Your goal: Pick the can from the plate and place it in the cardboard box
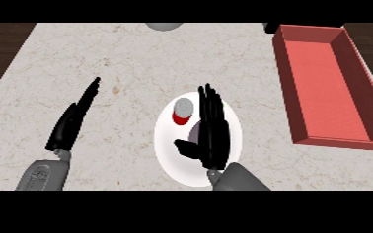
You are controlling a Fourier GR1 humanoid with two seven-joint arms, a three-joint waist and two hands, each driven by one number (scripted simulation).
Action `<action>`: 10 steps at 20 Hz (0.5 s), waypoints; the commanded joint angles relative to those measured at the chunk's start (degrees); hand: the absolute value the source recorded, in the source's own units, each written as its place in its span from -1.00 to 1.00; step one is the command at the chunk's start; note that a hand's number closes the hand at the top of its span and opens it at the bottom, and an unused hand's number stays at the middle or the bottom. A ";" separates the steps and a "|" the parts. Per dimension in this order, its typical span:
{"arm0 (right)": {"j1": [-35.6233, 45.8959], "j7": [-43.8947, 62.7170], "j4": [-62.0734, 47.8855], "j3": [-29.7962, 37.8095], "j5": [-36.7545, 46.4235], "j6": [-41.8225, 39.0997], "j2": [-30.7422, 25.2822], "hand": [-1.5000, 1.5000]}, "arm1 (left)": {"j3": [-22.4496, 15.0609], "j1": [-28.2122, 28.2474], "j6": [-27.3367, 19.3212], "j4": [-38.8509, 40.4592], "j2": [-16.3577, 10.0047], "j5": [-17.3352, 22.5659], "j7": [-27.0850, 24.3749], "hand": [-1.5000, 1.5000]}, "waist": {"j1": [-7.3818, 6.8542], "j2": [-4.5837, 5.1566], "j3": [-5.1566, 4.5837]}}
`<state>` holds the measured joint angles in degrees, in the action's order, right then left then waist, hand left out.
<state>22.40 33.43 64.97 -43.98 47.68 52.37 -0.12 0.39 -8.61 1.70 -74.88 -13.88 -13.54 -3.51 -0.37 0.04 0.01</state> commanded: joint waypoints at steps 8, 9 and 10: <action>5.01 2.50 -11.66 -3.73 2.28 9.80 0.11 1.00 | 0.42 -0.12 -0.83 2.35 1.88 -2.07 -1.68 0.00 | 0.16 -0.02 -0.05; 9.30 5.92 -10.11 -1.27 3.65 5.41 0.11 1.00 | -0.48 1.93 -0.26 -5.29 2.72 -1.19 4.03 0.00 | -0.15 -0.21 -0.02; 9.58 7.33 -10.63 -2.61 5.50 7.47 0.11 1.00 | 0.22 -1.47 -0.66 -0.15 2.08 -2.26 2.02 0.00 | 0.07 -0.09 -0.03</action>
<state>29.43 34.71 56.27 -45.78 46.83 55.57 -0.20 0.38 -8.59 1.46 -76.13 -11.97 -15.06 -2.03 -0.46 -0.01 0.00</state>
